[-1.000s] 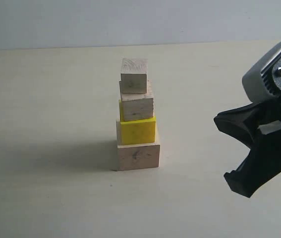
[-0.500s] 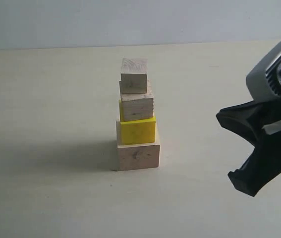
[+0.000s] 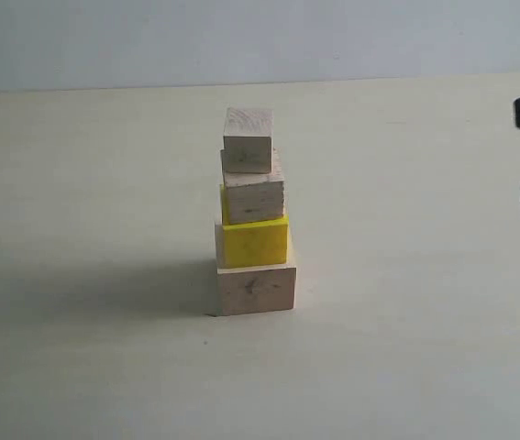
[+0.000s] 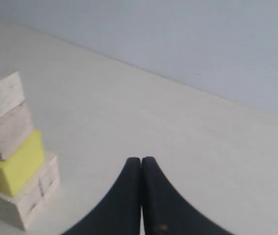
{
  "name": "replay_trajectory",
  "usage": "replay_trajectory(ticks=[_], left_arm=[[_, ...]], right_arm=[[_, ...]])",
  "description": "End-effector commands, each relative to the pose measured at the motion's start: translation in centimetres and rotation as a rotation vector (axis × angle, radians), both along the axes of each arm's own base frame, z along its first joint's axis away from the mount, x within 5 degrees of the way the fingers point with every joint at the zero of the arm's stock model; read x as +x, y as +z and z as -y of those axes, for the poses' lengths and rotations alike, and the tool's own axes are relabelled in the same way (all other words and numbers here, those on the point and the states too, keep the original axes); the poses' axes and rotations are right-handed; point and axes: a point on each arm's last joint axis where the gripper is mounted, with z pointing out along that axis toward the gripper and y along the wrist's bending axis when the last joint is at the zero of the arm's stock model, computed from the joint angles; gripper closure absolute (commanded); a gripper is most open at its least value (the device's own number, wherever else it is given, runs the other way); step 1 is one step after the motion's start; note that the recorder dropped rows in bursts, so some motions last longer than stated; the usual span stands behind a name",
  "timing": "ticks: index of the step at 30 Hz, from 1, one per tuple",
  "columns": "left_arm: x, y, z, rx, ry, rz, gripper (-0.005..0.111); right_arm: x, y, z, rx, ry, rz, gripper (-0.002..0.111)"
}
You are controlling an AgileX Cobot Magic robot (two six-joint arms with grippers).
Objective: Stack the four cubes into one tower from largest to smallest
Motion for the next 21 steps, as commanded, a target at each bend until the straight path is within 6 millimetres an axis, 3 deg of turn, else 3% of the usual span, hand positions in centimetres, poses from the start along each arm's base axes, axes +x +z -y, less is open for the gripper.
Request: replay_trajectory(ticks=[1, 11, 21], left_arm=[[0.0, -0.1, 0.0, 0.001, 0.001, 0.006, 0.107], [0.0, -0.1, 0.0, 0.003, 0.001, 0.006, 0.107], [0.0, -0.1, 0.0, 0.003, 0.001, 0.006, 0.107]], right_arm=[[-0.3, 1.1, 2.2, 0.031, -0.128, 0.072, 0.108], [-3.0, 2.6, 6.2, 0.078, -0.415, 0.174, 0.108], [-6.3, 2.8, 7.9, 0.081, -0.600, 0.206, 0.108]])
